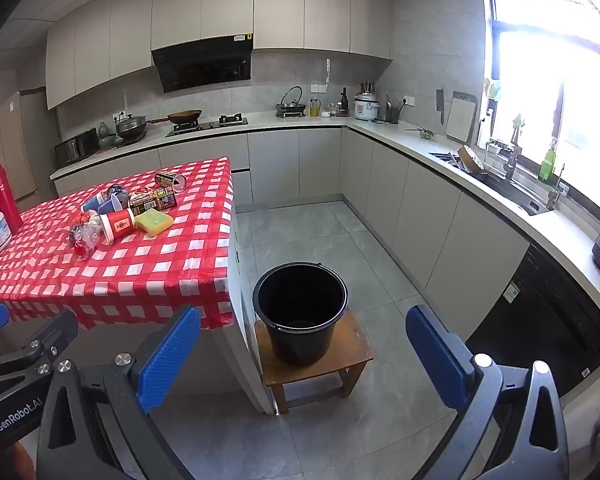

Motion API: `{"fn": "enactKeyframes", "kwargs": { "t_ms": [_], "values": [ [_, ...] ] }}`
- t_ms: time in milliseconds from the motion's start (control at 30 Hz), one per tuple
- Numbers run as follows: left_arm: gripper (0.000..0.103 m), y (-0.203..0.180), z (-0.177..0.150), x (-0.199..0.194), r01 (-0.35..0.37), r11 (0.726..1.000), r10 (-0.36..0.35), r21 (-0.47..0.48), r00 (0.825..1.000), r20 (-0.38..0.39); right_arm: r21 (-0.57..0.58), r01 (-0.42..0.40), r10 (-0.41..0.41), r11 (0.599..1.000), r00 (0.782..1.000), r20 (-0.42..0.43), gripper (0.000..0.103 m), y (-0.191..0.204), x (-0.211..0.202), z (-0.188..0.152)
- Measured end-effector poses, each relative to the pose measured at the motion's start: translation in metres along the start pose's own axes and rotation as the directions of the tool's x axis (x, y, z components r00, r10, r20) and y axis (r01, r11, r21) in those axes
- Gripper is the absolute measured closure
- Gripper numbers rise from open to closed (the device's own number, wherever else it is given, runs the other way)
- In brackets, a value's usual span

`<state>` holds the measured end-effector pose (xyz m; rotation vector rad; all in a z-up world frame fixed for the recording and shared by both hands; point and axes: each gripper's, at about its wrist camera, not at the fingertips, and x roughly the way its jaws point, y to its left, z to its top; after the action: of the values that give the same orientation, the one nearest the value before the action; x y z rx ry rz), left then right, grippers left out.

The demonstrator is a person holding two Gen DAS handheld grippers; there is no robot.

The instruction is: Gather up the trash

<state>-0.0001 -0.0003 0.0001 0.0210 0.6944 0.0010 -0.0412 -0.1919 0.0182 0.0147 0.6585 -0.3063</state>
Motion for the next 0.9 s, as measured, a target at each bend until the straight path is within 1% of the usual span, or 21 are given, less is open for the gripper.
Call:
{"fn": "enactKeyframes", "kwargs": {
  "t_ms": [500,900],
  "values": [
    [0.000,-0.0045,0.0035,0.0020,0.006,1.000,-0.006,-0.006,1.000,0.000,0.005,0.005,-0.005,1.000,1.000,-0.011,0.000,-0.0030,0.0019,0.0019],
    [0.000,0.0006,0.0041,0.0019,0.007,1.000,-0.007,0.000,1.000,0.005,-0.001,0.000,0.000,1.000,1.000,-0.011,0.000,-0.0011,0.0013,0.0013]
  ]
}}
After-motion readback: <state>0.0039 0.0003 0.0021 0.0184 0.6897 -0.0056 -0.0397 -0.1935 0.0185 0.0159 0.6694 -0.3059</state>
